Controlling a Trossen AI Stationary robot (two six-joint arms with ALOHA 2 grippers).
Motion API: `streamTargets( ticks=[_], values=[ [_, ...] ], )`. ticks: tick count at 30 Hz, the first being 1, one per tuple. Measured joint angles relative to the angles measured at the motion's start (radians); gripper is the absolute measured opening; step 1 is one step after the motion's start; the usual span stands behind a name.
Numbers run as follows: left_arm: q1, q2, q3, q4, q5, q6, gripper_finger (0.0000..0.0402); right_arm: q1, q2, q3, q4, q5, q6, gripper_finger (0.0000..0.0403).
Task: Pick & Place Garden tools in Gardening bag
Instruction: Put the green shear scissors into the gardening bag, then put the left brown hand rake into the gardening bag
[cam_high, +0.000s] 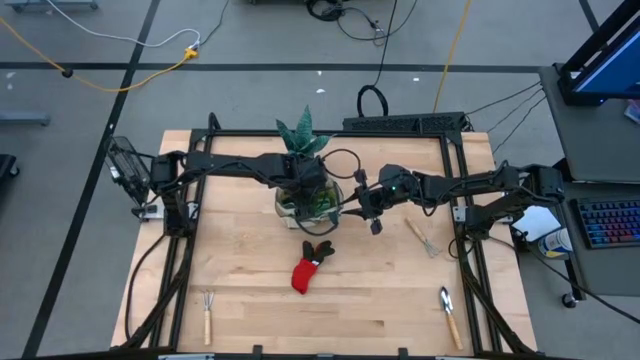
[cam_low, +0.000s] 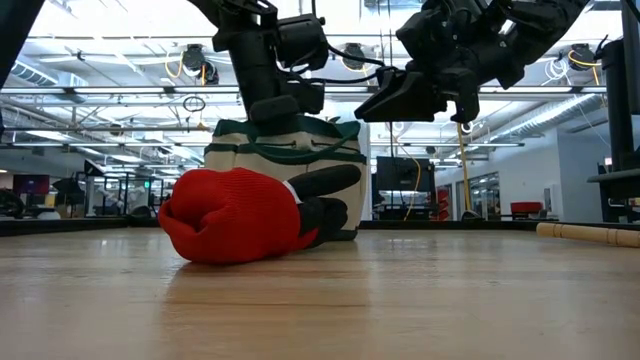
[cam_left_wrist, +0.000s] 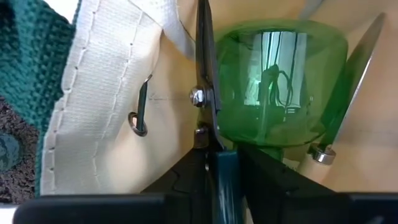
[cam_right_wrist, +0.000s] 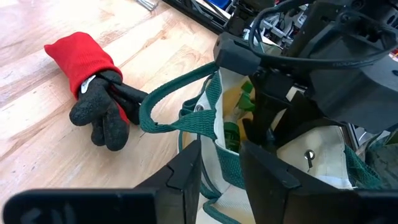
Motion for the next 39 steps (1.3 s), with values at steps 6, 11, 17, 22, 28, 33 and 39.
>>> streamTargets(
  ticks=[6,11,17,22,28,33,39],
  values=[
    [0.000,0.000,0.000,0.003,0.000,0.008,0.0134,0.000,0.000,0.000,0.000,0.000,0.000,0.0102],
    [0.000,0.000,0.000,0.009,-0.009,0.011,0.0174,0.000,0.000,0.000,0.000,0.000,0.038,0.0103],
    [-0.005,-0.019,-0.001,0.019,-0.011,0.012,0.0190,0.000,0.000,0.000,-0.007,0.000,0.100,0.0120],
    [-0.021,-0.075,-0.001,0.022,-0.012,0.012,0.0191,0.001,0.000,0.000,-0.008,0.000,0.105,0.0147],
    [-0.047,-0.152,-0.001,0.019,-0.029,0.006,0.0191,0.001,0.000,0.000,-0.013,0.000,0.105,0.0166],
    [-0.074,-0.214,-0.001,0.007,-0.046,-0.002,0.0191,0.001,0.000,0.000,-0.017,0.000,0.113,0.0164],
    [-0.113,-0.274,-0.001,-0.057,-0.047,-0.079,0.0191,0.001,0.000,0.000,-0.021,0.000,0.135,0.0165]
  ],
)
